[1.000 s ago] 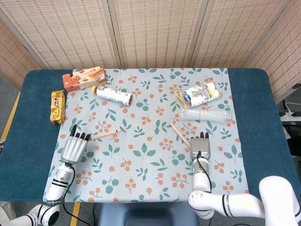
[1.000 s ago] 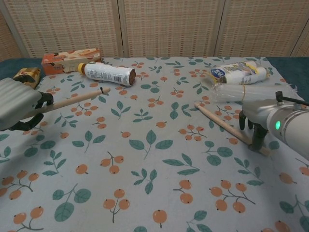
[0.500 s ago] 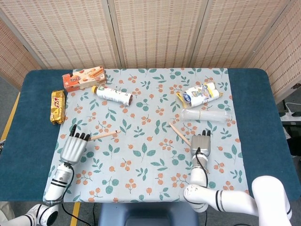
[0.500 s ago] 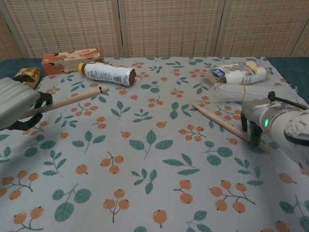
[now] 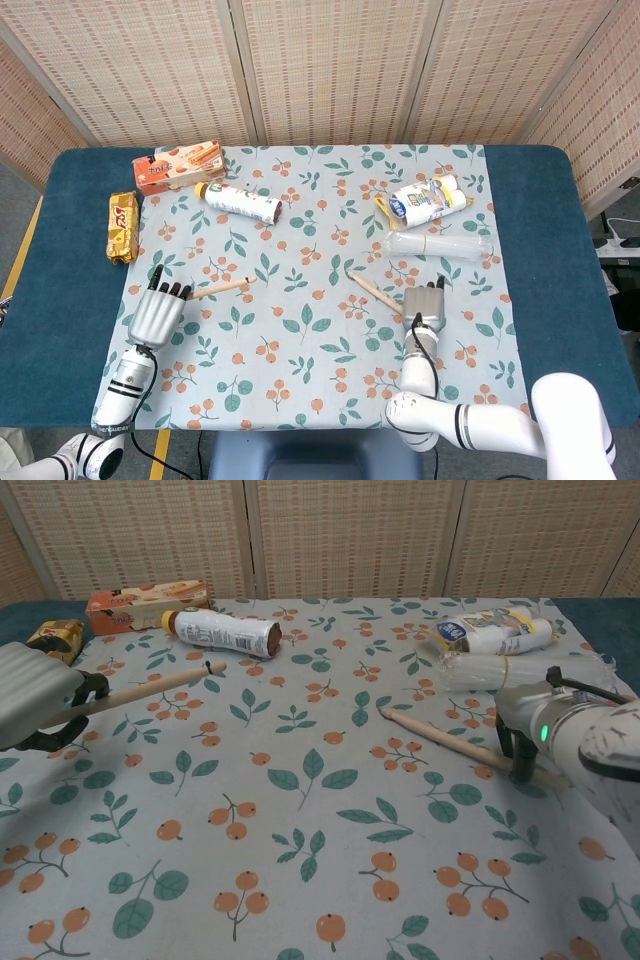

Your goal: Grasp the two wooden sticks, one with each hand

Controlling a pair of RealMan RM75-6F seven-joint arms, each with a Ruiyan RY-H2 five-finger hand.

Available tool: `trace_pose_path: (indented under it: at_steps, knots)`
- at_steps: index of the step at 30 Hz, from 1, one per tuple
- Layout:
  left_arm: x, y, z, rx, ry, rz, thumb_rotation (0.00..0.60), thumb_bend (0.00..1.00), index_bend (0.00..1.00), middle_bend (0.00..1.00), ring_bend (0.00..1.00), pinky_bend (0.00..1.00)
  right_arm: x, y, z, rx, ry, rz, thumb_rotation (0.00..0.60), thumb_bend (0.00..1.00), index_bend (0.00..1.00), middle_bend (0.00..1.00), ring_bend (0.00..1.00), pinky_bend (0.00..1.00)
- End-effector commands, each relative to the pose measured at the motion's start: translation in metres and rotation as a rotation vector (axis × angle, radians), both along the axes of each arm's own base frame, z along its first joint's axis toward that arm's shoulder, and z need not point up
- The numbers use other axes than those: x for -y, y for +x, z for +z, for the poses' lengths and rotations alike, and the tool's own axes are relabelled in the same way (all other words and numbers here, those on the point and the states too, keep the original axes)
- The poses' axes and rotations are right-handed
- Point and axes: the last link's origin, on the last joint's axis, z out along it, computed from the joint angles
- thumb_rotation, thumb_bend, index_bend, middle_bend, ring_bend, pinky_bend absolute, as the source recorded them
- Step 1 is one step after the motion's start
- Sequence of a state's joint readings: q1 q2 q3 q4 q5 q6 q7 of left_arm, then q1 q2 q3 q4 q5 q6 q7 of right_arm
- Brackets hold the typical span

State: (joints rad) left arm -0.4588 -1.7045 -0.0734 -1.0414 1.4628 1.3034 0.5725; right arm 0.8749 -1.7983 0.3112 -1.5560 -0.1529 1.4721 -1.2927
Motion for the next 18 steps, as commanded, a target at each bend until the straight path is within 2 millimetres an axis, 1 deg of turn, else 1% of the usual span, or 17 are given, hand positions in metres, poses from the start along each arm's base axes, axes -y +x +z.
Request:
trace_pose_path:
  at_steps: [1, 3, 8, 13, 17, 18]
  knots:
    - [0.000, 0.000, 0.001, 0.005, 0.000, 0.000, 0.600, 0.63, 0.83, 0.92, 0.56, 0.18, 0.000, 0.004, 0.001, -0.032, 0.005, 0.009, 0.600, 0.32, 0.56, 0.41, 0.19, 0.00]
    - [0.000, -0.001, 0.002, 0.007, 0.002, 0.001, 0.600, 0.63, 0.83, 0.92, 0.56, 0.18, -0.001, 0.004, 0.000, -0.064, 0.009, 0.018, 0.600, 0.34, 0.58, 0.42, 0.19, 0.00]
    - [0.001, -0.001, 0.002, 0.006, 0.002, -0.001, 0.600, 0.63, 0.83, 0.92, 0.56, 0.18, -0.001, -0.002, -0.001, -0.104, 0.008, 0.017, 0.600, 0.40, 0.63, 0.47, 0.26, 0.00]
    - [0.002, 0.001, -0.003, -0.006, -0.006, -0.005, 0.600, 0.63, 0.83, 0.92, 0.56, 0.18, -0.001, -0.013, -0.001, -0.115, 0.007, 0.016, 0.600, 0.41, 0.69, 0.53, 0.33, 0.00]
    - [0.002, 0.001, -0.003, -0.011, -0.005, -0.006, 0.600, 0.63, 0.83, 0.92, 0.56, 0.18, 0.000, -0.015, -0.001, -0.107, 0.004, 0.016, 0.600, 0.42, 0.72, 0.57, 0.37, 0.00]
    - [0.002, 0.002, -0.004, -0.013, -0.004, -0.008, 0.600, 0.63, 0.83, 0.92, 0.56, 0.18, 0.001, -0.018, -0.001, -0.101, -0.003, 0.018, 0.600, 0.43, 0.74, 0.58, 0.38, 0.00]
